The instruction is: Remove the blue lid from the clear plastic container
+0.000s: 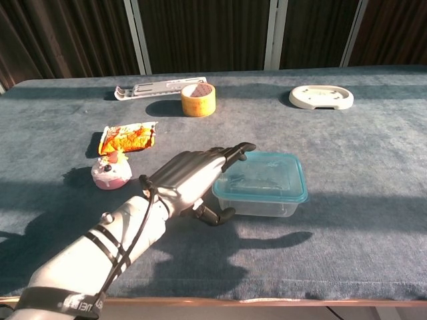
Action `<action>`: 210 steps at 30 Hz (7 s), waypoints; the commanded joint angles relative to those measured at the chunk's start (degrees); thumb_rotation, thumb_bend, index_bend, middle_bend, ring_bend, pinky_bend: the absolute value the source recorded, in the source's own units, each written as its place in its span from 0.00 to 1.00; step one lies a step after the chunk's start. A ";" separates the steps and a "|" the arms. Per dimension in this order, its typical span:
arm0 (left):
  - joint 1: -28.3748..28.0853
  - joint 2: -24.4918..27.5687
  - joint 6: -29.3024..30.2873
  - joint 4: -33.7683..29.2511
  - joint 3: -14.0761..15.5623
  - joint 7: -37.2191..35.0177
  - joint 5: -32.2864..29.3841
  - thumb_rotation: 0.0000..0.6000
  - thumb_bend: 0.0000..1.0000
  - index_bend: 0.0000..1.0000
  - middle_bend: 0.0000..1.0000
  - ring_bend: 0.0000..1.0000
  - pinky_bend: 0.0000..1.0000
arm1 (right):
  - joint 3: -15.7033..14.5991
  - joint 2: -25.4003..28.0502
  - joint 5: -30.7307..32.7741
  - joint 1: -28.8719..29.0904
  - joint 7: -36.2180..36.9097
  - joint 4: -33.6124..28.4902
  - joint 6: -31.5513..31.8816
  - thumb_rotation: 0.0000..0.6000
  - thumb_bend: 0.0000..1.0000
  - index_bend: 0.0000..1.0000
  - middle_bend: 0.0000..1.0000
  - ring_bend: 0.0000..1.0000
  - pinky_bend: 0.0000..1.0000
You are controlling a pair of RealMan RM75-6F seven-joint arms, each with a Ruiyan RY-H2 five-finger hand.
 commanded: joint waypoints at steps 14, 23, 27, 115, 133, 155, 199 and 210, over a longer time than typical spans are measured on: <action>2.49 1.03 0.33 -4.99 0.85 3.09 -0.35 1.00 0.33 0.00 0.29 0.29 0.24 | -2.12 -16.71 -15.89 12.61 10.81 16.83 -3.23 1.00 0.42 0.42 0.02 0.00 0.00; 3.28 -0.14 1.17 -3.16 2.28 1.98 1.23 1.00 0.33 0.00 0.28 0.24 0.20 | -3.96 -26.26 -20.37 15.99 21.73 27.39 0.63 1.00 0.47 0.55 0.10 0.00 0.00; 3.38 -0.76 1.06 -1.95 2.44 1.51 1.73 1.00 0.33 0.00 0.28 0.24 0.19 | -4.61 -29.14 -20.86 16.46 23.58 30.78 2.62 1.00 0.47 0.57 0.12 0.00 0.00; 4.93 -1.14 1.82 3.42 5.80 0.09 8.72 1.00 0.33 0.00 0.30 0.26 0.20 | -5.52 -29.94 -15.33 18.16 23.34 33.75 7.49 1.00 0.49 0.61 0.14 0.00 0.00; 4.37 -0.08 5.38 3.69 6.25 -6.94 12.54 1.00 0.33 0.00 0.13 0.10 0.12 | -4.24 -33.88 -14.93 18.76 22.80 38.26 8.94 1.00 0.56 0.77 0.21 0.04 0.00; 4.34 5.98 12.87 0.62 3.46 -11.06 14.44 1.00 0.32 0.00 0.00 0.00 0.00 | 0.08 -34.46 -15.35 21.59 18.36 40.01 14.63 1.00 0.56 0.78 0.24 0.07 0.00; 18.64 32.48 15.71 -12.50 10.52 -19.26 9.72 1.00 0.32 0.00 0.00 0.00 0.00 | -9.43 -11.18 -6.39 17.03 10.36 25.75 -10.37 1.00 0.11 0.00 0.00 0.00 0.00; 29.49 46.70 24.08 -24.94 12.38 -3.62 3.23 1.00 0.33 0.00 0.00 0.00 0.00 | -3.55 0.35 7.72 -0.22 -6.51 1.00 13.85 1.00 0.11 0.00 0.00 0.00 0.00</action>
